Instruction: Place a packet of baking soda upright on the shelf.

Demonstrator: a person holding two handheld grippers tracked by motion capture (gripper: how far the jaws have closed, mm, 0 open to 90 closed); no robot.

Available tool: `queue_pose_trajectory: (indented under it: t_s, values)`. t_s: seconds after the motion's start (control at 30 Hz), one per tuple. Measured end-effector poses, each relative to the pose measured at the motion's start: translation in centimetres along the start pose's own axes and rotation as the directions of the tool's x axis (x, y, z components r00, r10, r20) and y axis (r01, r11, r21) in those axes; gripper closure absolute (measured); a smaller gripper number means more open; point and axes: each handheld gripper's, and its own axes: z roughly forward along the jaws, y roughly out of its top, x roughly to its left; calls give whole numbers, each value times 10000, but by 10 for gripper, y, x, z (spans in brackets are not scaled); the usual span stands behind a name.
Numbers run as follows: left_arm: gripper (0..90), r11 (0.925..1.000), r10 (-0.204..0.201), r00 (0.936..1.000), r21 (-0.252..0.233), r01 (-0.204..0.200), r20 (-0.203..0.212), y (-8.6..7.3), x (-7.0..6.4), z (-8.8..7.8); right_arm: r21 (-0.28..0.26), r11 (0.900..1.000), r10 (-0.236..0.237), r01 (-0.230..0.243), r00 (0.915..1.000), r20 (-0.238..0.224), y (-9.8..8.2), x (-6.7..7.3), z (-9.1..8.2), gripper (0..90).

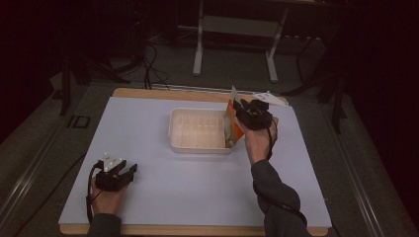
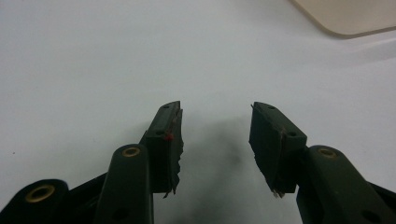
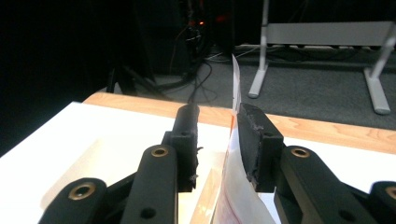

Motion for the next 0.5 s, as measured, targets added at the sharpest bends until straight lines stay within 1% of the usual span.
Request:
queue_pose_trajectory:
  t_s: [0.03,0.07,0.1,0.13,0.17,0.2,0.23,0.27,0.3,0.4,0.43,0.47,0.5]
  values:
    - [535,10000,35,10000,21,-35,-3,0,0,0,-40,9996,-275,275,9996,-22,2,1,-4,680]
    - [535,10000,27,10000,13,-27,-4,0,0,0,-68,9991,-430,430,9991,-22,3,1,-7,670]
    - [535,10000,27,10000,13,-27,-4,0,0,0,-68,9991,-430,430,9991,-22,3,1,-7,670]
    - [535,10000,16,10000,-18,-16,-16,0,0,0,-161,9970,-756,754,9970,-139,7,3,-14,655]
    - [535,10000,12,10000,-6,-12,-3,0,0,0,-152,9964,-832,829,9963,-210,8,4,-16,646]
    - [535,10000,35,10000,-15,-35,-25,0,0,0,-167,9948,-1005,1001,9946,-254,10,6,-19,640]
    - [534,10000,35,10000,-15,-35,-25,0,0,0,-167,9948,-1005,1001,9946,-254,10,6,-19,640]
    - [534,10000,42,10000,-15,-42,-26,0,0,0,-230,9913,-1303,1294,9904,-458,14,9,-26,624]
    - [534,10000,42,10000,-15,-42,-26,0,0,0,-210,9904,-1377,1367,9889,-556,15,11,-28,616]
    - [534,10000,30,10000,-11,-30,-26,0,0,0,-86,9842,-1769,1768,9801,-901,17,16,-35,599]
    - [533,10000,38,10000,-6,-38,-29,0,0,-1,8,9809,-1934,1946,9751,-1083,16,18,-37,593]
    - [533,10000,36,10000,-6,-36,-36,0,0,-1,82,9790,-2016,2039,9724,-1173,15,20,-38,588]
    - [533,10000,36,10000,-6,-36,-36,0,0,-1,171,9748,-2183,2226,9664,-1360,14,22,-40,584]
